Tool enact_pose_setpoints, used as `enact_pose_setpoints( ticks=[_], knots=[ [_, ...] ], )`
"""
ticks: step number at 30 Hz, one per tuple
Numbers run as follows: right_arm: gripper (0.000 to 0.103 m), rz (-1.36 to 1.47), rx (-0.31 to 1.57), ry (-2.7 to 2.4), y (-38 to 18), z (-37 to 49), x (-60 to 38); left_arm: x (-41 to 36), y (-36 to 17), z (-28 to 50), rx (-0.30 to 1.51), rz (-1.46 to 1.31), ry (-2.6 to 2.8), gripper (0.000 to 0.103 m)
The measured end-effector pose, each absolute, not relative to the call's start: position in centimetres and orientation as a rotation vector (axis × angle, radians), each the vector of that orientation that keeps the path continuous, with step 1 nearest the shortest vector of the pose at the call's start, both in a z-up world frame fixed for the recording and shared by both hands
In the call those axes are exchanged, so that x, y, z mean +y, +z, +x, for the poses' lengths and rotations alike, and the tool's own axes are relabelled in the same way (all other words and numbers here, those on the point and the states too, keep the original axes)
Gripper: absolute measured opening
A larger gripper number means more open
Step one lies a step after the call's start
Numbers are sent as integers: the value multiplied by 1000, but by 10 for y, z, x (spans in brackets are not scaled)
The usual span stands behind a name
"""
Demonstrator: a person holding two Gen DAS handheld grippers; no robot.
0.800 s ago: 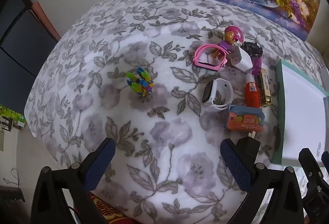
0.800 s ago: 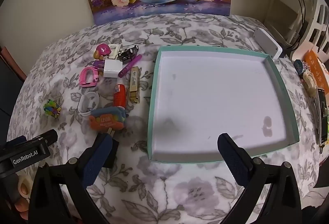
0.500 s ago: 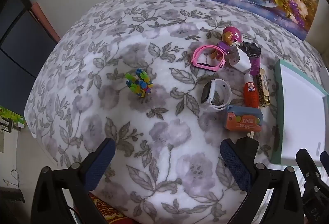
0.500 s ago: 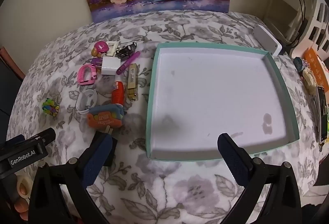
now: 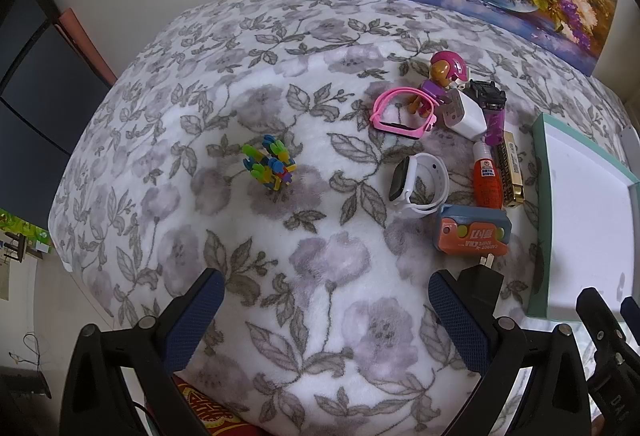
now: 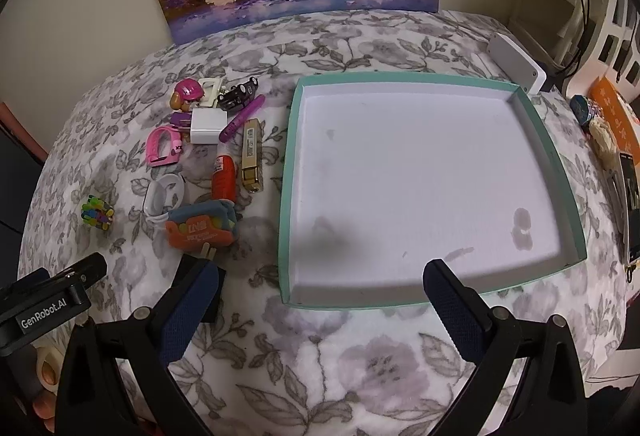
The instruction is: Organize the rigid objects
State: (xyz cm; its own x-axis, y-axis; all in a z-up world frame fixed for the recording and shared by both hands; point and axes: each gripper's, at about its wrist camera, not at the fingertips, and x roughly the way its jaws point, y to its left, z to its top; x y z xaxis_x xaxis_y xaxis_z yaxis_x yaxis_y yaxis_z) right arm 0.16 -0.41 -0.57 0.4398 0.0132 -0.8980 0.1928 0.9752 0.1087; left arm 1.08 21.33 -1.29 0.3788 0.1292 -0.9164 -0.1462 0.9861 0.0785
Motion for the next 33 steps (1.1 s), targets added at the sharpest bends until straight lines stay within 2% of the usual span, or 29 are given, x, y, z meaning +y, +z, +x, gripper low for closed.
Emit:
enact_pose_setpoints(
  ticks=[33],
  knots=[
    [102, 223, 1149, -127, -14, 1, -6, 211, -15, 10, 1170, 7, 169, 103]
  ],
)
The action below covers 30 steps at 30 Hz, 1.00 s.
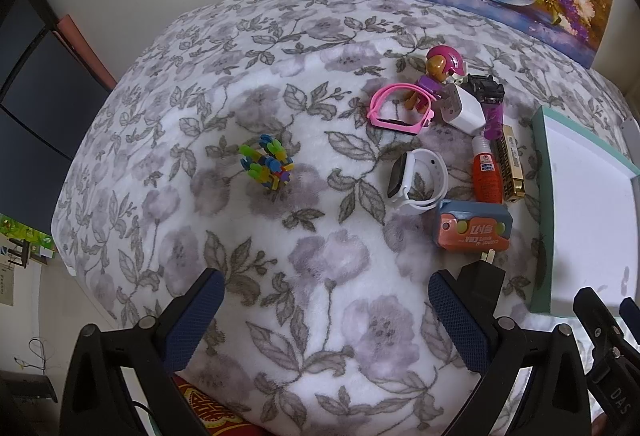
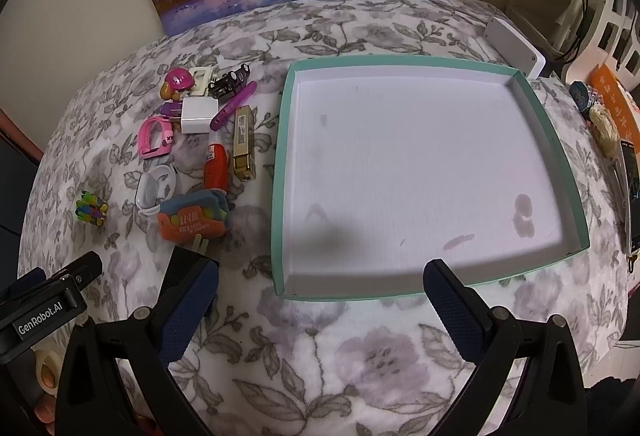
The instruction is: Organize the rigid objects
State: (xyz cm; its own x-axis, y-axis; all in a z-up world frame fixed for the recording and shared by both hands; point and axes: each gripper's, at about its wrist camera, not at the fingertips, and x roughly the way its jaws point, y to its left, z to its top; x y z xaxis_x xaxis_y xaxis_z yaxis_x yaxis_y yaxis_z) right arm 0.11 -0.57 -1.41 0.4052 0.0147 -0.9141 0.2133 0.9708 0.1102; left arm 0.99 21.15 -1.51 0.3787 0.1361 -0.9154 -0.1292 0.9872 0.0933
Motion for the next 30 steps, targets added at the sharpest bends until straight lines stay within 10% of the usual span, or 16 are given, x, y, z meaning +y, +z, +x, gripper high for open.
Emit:
enact_pose_setpoints(
  ticks=[30],
  knots=[
    [102, 218, 1172, -119, -18, 1, -6, 212, -16, 10, 1171, 9, 172, 103]
  ],
)
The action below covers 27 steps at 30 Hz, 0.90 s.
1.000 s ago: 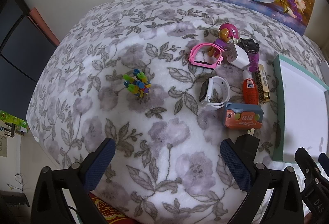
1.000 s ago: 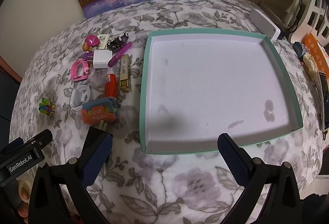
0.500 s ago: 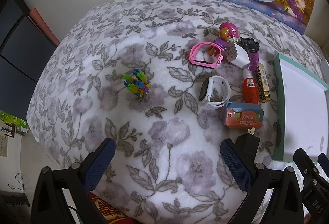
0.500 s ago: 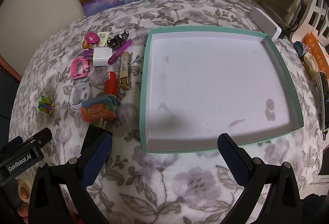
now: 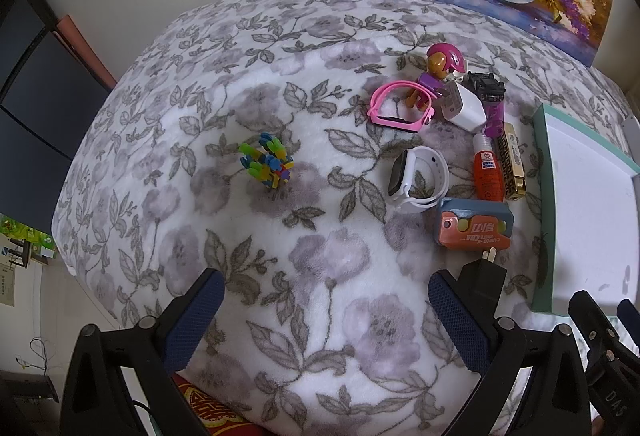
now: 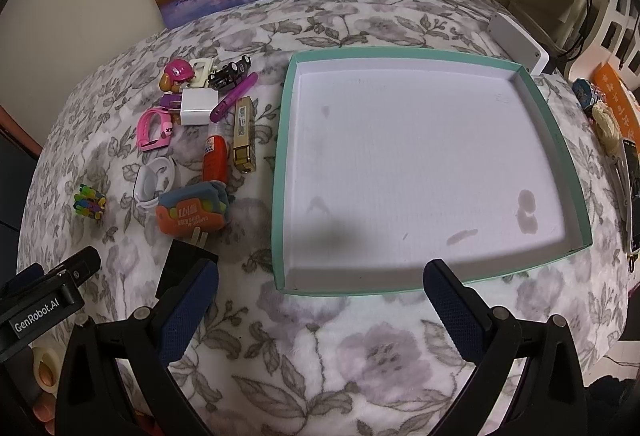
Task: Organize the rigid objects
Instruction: 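Grasp the black charger with the right tool while the left tool grasps the toy spinner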
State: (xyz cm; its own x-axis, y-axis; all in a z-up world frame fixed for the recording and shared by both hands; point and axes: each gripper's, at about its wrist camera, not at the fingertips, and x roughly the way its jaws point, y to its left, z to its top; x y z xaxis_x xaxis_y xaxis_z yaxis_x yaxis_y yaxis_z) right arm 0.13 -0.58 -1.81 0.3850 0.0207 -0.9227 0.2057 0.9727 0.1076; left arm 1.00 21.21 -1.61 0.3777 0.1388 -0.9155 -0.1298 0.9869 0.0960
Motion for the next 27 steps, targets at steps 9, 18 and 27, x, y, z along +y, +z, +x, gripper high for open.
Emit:
enact_pose_setpoints(
  ticks=[9, 18, 27],
  knots=[
    [102, 190, 1151, -76, -14, 0, 5, 216, -16, 10, 1173, -8, 169, 103],
    [102, 114, 1205, 68, -20, 6, 54, 252, -16, 16, 1183, -60, 209, 103],
    [96, 148, 1264, 116, -27, 19, 82, 315, -22, 31, 1176, -106, 264, 103]
  ],
)
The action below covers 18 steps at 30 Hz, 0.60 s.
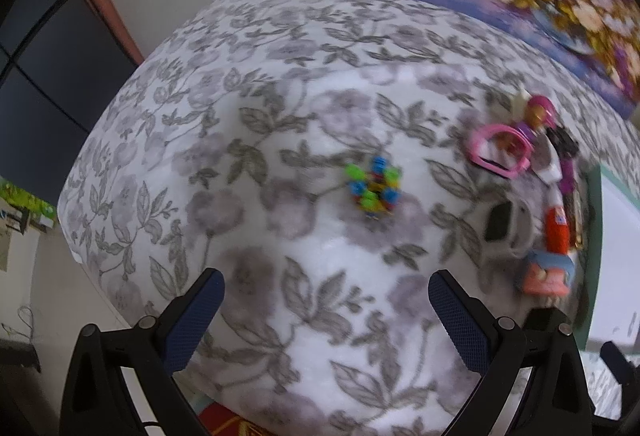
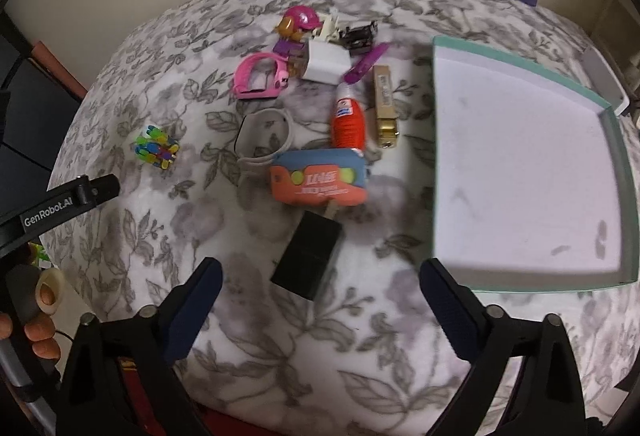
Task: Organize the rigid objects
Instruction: 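Grasp the black charger with the right tool while the left tool grasps the toy spinner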
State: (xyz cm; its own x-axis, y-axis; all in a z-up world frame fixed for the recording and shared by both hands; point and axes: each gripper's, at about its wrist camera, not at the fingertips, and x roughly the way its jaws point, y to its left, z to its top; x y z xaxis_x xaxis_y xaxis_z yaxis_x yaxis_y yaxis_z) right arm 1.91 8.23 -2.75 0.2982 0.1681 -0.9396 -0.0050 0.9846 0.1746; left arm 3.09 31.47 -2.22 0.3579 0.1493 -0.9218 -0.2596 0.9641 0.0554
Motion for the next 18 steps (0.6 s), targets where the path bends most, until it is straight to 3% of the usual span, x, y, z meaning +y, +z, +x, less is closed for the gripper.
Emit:
enact_pose_setpoints(
  ticks=[5, 7, 14, 18],
  knots=[
    [73, 154, 1318, 116, -45, 24, 88, 332, -33, 37, 1186, -119, 279, 103],
    [72, 149, 1332, 108, -51, 25, 89, 335, -38, 40, 1191, -134, 273, 103],
    [53, 157, 1367, 105, -65, 29, 88, 326, -42, 56, 1162, -146, 201, 102],
    [44, 138, 1378, 110, -69, 35, 93, 320, -44, 68, 1153, -150, 160, 92]
  ],
)
